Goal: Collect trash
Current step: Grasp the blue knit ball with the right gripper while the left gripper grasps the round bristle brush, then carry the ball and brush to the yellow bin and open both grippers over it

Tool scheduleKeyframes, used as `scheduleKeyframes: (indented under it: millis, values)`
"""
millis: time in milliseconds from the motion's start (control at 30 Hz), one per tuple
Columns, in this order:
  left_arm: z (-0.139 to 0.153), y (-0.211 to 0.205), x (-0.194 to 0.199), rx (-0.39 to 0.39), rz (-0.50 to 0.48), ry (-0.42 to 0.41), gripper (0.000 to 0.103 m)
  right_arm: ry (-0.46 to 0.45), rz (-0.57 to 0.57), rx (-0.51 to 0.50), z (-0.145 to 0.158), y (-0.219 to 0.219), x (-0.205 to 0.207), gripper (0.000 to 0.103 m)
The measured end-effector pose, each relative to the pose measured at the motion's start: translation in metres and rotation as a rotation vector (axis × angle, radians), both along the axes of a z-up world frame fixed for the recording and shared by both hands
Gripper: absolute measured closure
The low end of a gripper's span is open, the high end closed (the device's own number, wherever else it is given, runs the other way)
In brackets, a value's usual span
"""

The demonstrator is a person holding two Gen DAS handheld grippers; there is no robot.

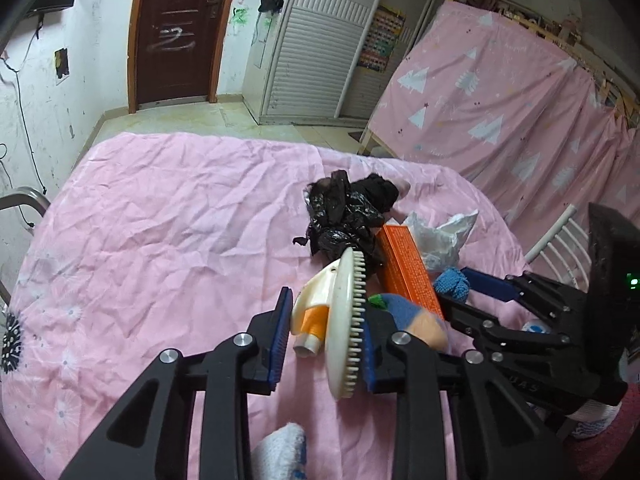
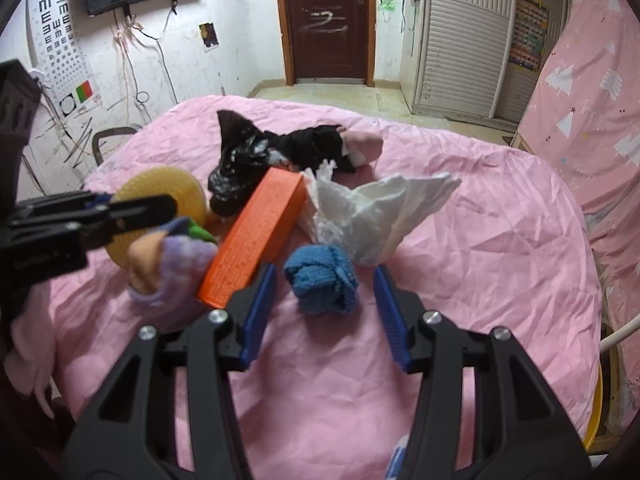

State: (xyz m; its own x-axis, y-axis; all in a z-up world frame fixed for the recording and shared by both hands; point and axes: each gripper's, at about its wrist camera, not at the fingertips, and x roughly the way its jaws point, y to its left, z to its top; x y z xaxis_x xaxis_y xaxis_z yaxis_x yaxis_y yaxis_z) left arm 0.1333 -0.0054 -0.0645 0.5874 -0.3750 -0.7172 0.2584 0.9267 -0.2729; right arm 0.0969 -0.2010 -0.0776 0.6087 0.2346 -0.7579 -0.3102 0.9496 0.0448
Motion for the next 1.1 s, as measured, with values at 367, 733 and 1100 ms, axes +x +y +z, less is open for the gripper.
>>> scheduleKeyframes:
  millis: [367,733,1100]
  values:
    - [0.013,0.008,-0.013,0.012,0.027,-0.034,0.084,-0.032,0.001,0.012,0.006,-0.002,-0.009,0.080]
    - [0.052,-0.004,-0.034,0.038,0.032,-0.128,0.084,-0.120,-0.047,0.091,0.037,-0.038,-0.030,0.079]
    - [0.087,-0.043,-0.056,0.063,-0.014,-0.212,0.084,-0.190,-0.154,0.164,0.053,-0.104,-0.056,0.079]
